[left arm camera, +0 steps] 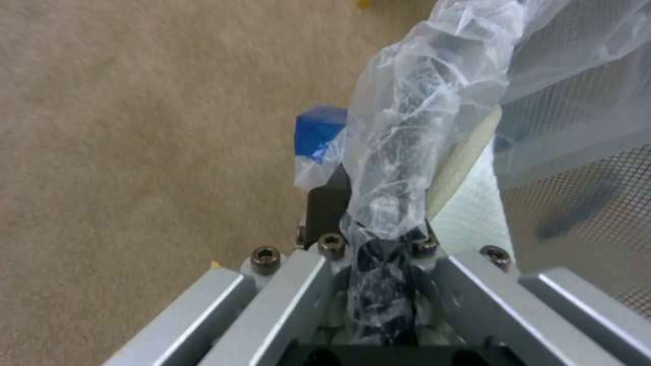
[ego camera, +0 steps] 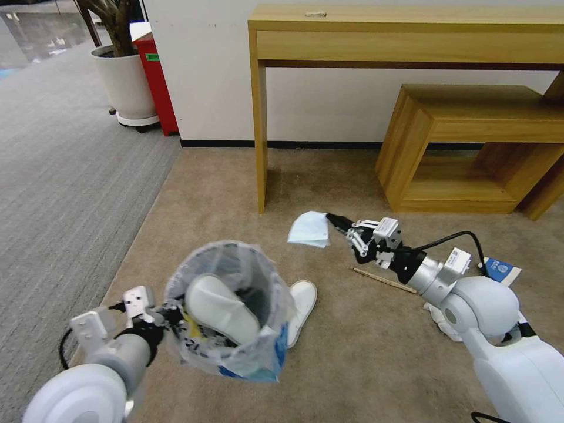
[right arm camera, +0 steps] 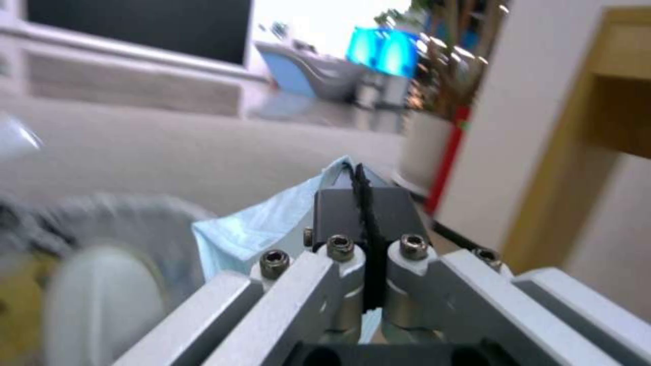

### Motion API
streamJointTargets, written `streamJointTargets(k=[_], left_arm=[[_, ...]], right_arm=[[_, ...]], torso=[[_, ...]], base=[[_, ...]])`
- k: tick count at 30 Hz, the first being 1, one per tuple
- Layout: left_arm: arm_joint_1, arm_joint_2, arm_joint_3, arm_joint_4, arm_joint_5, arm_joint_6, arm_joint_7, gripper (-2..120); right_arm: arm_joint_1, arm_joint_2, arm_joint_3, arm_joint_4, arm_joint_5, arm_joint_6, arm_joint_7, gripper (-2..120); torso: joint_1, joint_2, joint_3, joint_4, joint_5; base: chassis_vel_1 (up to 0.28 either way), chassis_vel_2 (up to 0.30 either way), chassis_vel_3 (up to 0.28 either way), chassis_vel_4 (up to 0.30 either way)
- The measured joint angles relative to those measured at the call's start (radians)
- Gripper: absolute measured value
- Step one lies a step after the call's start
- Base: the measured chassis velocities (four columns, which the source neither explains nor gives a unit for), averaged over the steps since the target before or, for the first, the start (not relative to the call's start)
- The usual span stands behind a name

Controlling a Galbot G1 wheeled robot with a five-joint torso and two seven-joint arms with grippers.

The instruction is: Pick up the trash bin and place the garbage on the floor into it.

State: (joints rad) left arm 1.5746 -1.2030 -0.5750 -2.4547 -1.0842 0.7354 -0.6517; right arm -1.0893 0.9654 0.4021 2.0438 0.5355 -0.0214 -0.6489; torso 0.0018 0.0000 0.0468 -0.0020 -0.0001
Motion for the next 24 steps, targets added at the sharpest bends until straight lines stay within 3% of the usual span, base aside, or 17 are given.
streamJointTargets(k=[8, 15, 24], left_arm=[[-0.030, 0.002, 0.107, 0.052, 0.054, 0.000, 0.060, 1], [-0.053, 0.002, 0.128, 0.073, 0.055, 0.000, 0.082, 1], [-0.064, -0.002, 0.131, 0.078, 0.057, 0.000, 0.095, 1]], right_arm=[[0.092, 0.029, -0.158, -0.049, 0.048, 0.029, -0.067, 0], [0.139, 0.057, -0.251, -0.094, 0.037, 0.037, -0.090, 0], [0.159, 0.058, -0.299, -0.129, 0.017, 0.059, -0.111, 0]], torso=[[0.000, 0.000, 0.000, 0.0000, -0.0001], [0.000, 0.000, 0.000, 0.0000, 0.0000], [0.000, 0.000, 0.000, 0.0000, 0.0000]], base=[[0.000, 0.000, 0.000, 0.000], [0.000, 0.000, 0.000, 0.000], [0.000, 0.000, 0.000, 0.000]])
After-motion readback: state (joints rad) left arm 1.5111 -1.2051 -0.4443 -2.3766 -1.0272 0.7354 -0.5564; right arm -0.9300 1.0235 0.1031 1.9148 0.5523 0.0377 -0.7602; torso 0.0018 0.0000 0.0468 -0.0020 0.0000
